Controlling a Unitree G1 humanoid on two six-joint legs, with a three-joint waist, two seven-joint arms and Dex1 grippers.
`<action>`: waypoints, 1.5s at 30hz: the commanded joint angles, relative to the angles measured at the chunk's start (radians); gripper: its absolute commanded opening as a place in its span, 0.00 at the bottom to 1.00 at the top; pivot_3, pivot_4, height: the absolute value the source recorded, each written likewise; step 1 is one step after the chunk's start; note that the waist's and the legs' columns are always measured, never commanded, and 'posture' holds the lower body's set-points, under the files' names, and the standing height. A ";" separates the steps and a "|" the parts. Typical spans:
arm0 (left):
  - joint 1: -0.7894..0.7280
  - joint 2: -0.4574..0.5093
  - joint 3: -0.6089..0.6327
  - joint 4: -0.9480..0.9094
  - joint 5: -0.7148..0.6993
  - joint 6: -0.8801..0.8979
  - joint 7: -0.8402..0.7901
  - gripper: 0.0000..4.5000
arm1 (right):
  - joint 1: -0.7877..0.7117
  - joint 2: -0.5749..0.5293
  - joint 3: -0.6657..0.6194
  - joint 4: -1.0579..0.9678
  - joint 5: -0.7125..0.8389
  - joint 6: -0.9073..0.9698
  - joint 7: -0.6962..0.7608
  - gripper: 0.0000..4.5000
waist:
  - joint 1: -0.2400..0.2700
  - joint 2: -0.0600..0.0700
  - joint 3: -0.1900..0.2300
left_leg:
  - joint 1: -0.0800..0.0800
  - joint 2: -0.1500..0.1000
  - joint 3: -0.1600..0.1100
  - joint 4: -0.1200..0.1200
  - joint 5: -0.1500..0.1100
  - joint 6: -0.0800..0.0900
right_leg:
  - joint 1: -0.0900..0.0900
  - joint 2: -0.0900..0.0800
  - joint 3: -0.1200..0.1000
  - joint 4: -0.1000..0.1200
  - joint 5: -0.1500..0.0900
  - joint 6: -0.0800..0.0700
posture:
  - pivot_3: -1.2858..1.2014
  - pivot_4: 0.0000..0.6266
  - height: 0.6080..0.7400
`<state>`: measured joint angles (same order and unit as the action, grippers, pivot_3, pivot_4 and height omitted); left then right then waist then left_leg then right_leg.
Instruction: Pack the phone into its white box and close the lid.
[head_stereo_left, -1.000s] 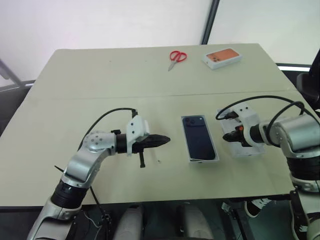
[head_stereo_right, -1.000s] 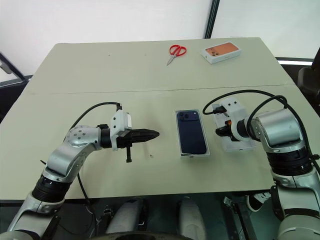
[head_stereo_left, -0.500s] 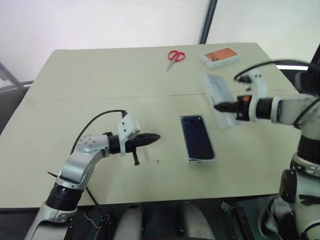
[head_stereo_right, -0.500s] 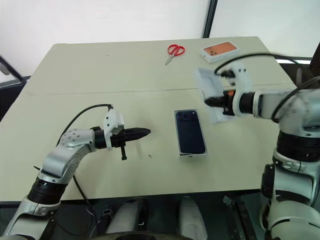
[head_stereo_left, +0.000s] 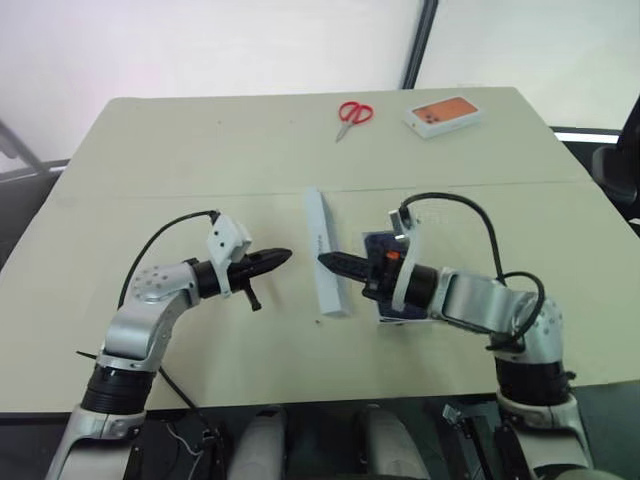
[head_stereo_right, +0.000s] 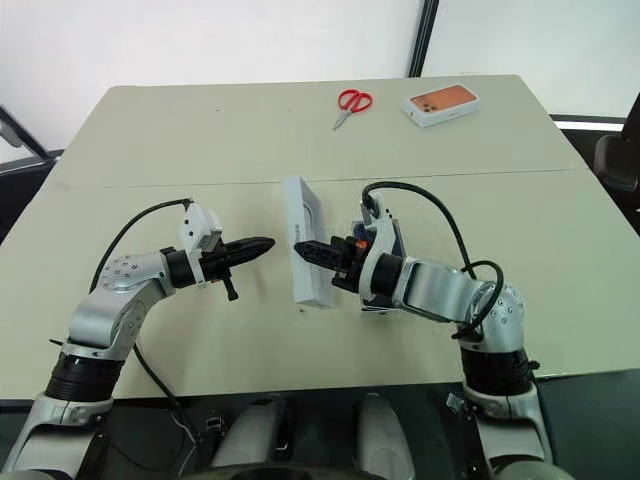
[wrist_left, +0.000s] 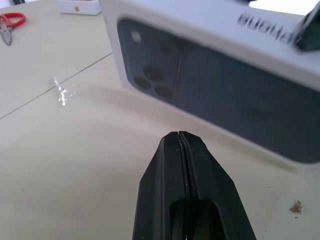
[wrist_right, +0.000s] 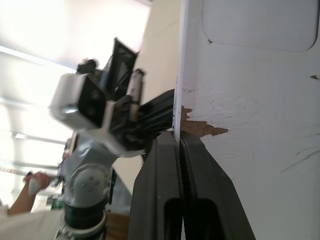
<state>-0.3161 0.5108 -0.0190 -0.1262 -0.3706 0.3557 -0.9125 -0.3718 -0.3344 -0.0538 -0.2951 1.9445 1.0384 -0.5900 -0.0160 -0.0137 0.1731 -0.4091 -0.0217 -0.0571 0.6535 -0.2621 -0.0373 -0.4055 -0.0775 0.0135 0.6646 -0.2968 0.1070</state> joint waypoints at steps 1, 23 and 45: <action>-0.011 -0.011 -0.014 -0.048 -0.012 -0.012 0.000 0.00 | 0.008 -0.024 -0.046 -0.019 0.028 -0.012 -0.065 0.01 | 0.000 0.000 0.000 | 0.000 0.000 0.000 0.000 0.000 0.000 | 0.000 0.000 0.000 0.000 0.000 0.000 | 0.52 0.24 1.00; -0.174 -0.276 -0.298 0.083 0.113 -0.021 0.047 0.00 | -0.253 -0.636 0.015 0.031 -0.533 0.176 0.536 0.99 | 0.005 0.003 0.001 | 0.000 0.000 0.001 0.000 0.000 0.001 | 0.001 0.001 0.000 -0.002 0.000 0.000 | 0.52 0.24 1.00; -0.124 -0.078 -0.244 -0.031 0.156 0.150 0.089 0.00 | -0.044 -0.815 0.254 -0.083 -1.524 -0.336 1.183 0.00 | 0.009 0.003 0.001 | 0.001 -0.001 0.001 0.000 0.000 0.001 | 0.001 0.000 0.000 -0.002 0.000 0.000 | 0.52 0.24 1.00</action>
<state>-0.4349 0.4333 -0.2291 -0.1243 -0.2266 0.4982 -0.8233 -0.4183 -1.1540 0.2020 -0.3497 0.4672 0.7401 0.5656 -0.0070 -0.0107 0.1742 -0.4084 -0.0226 -0.0562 0.6532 -0.2624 -0.0362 -0.4047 -0.0777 0.0139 0.6628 -0.2969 0.1071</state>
